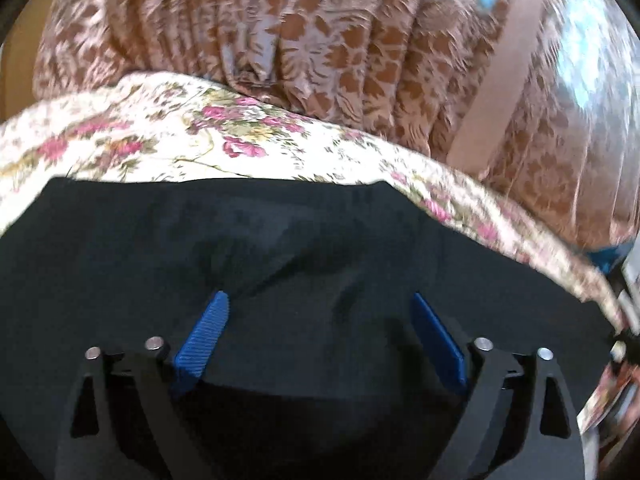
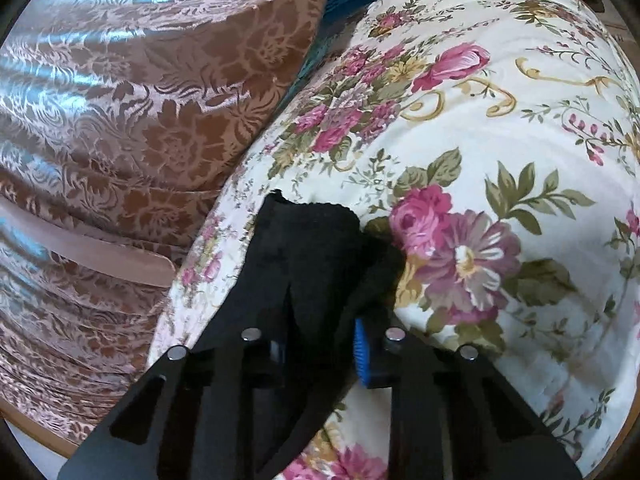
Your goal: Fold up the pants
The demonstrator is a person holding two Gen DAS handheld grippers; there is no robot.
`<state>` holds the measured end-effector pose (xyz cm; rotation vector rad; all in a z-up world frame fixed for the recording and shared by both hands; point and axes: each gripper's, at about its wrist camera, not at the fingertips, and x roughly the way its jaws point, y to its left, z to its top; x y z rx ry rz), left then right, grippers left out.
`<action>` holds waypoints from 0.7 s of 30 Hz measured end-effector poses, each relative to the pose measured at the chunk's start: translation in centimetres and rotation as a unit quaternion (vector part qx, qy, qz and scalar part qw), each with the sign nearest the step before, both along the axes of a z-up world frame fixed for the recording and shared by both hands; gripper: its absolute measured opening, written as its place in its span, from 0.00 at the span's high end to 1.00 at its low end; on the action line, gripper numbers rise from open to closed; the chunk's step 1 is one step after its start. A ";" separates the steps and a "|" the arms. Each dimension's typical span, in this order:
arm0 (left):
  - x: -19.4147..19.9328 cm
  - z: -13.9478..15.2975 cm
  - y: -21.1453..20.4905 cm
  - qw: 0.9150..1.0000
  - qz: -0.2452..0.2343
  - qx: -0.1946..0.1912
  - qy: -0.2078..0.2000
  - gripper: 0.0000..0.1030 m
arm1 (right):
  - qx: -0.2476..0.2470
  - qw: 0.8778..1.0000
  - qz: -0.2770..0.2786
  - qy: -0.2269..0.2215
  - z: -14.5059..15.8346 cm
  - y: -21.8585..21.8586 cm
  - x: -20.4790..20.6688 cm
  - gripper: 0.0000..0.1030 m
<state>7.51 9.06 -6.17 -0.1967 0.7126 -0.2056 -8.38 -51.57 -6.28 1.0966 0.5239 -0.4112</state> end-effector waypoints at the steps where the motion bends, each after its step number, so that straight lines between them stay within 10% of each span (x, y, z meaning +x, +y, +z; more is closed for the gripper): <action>1: -0.1 -0.1 -0.3 1.000 -0.003 0.011 0.001 0.07 | -0.002 1.000 0.002 -0.002 0.3 0.1 0.0 0.80; 21: -2.6 0.1 1.3 0.998 0.034 -0.030 -0.045 0.06 | -0.130 0.977 0.114 -0.125 15.9 11.7 2.7 0.81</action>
